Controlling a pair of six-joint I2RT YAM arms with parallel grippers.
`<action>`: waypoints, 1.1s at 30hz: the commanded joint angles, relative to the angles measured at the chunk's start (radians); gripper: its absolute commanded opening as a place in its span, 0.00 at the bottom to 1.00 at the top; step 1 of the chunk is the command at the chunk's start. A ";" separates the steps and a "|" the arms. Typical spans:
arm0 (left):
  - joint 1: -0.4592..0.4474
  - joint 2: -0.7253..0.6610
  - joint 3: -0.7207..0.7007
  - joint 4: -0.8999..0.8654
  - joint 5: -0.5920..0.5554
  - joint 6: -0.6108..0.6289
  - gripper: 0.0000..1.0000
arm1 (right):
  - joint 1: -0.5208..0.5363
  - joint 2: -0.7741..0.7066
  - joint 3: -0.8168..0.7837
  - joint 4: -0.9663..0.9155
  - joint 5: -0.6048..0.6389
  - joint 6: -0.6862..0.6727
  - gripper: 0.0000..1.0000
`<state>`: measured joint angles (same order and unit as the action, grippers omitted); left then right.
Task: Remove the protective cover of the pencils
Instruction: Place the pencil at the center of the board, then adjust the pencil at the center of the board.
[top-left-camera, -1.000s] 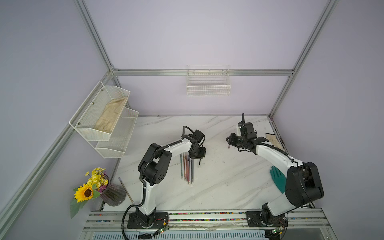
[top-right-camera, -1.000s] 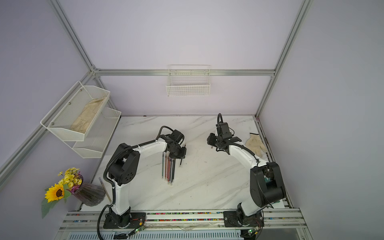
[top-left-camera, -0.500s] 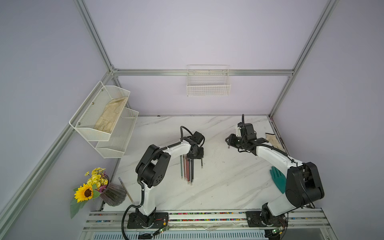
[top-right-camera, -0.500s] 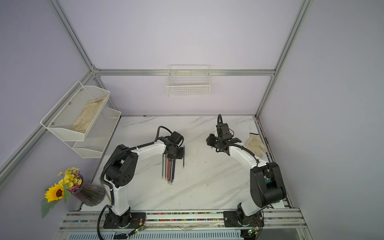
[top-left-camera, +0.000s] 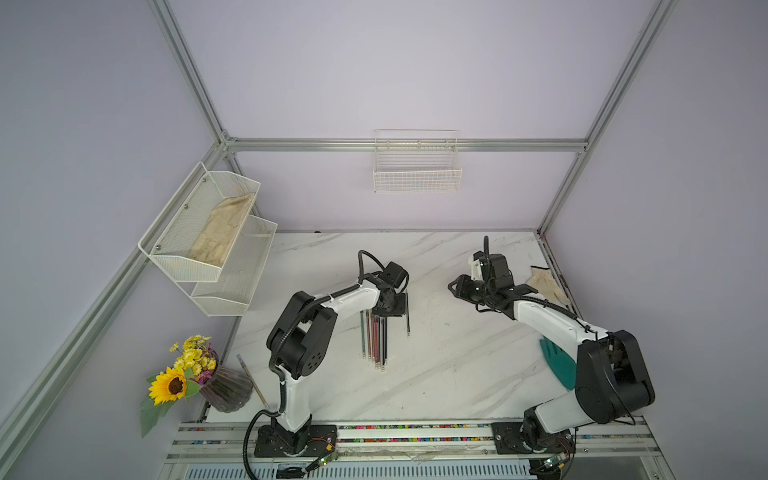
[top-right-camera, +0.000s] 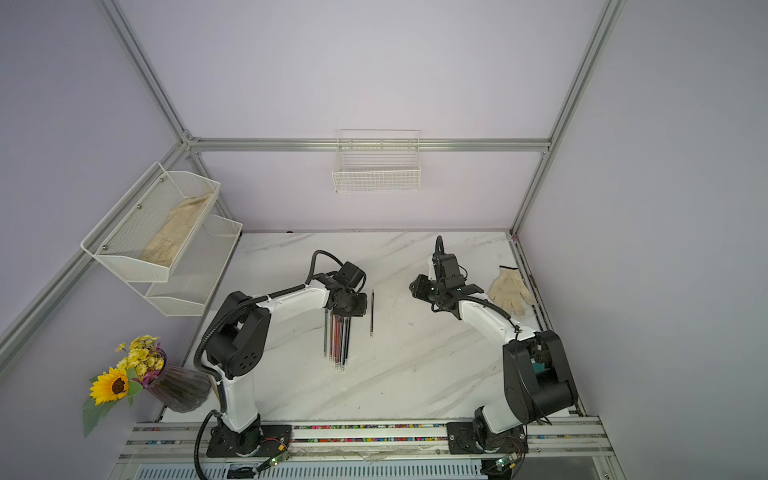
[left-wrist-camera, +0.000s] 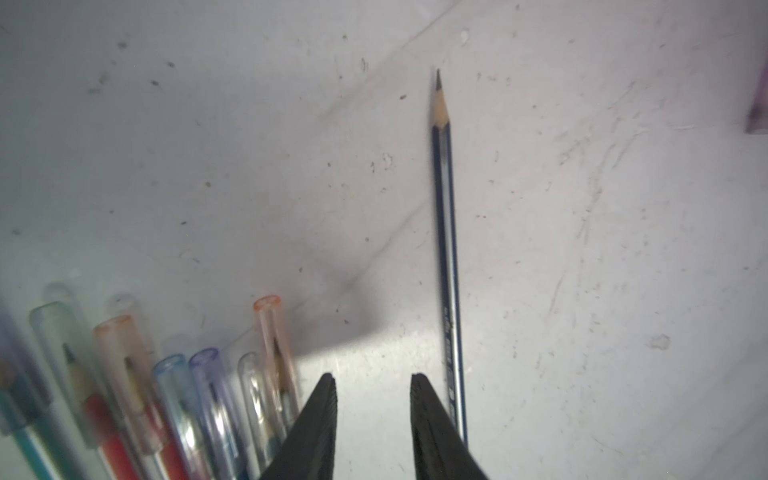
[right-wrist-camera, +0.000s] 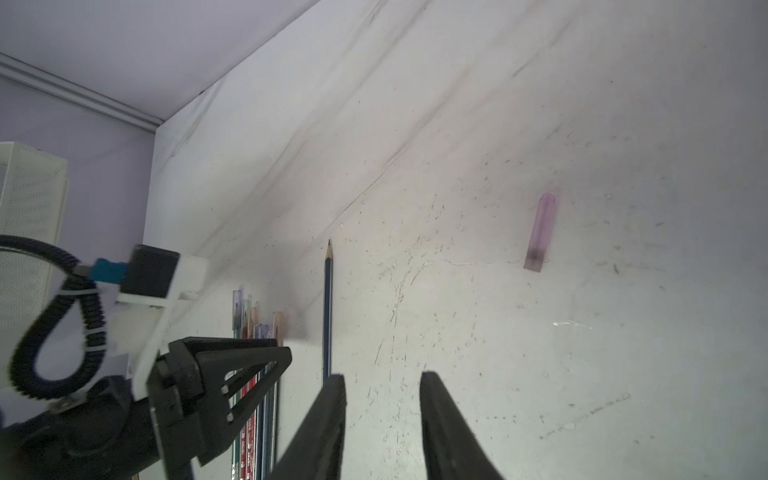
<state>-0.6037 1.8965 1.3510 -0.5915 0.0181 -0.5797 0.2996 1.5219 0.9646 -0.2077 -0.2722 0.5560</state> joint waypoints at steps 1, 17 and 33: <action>-0.004 -0.135 -0.040 0.032 0.008 0.035 0.35 | 0.015 0.031 -0.035 0.066 -0.037 0.020 0.34; -0.041 -0.310 -0.272 -0.022 0.053 0.045 0.28 | 0.117 0.019 -0.292 0.399 0.054 0.081 0.34; -0.050 -0.221 -0.330 0.077 0.063 0.039 0.28 | 0.131 0.075 -0.332 0.514 0.024 0.086 0.34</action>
<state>-0.6514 1.6600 1.0443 -0.5522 0.0723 -0.5396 0.4240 1.5665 0.6281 0.2680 -0.2485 0.6281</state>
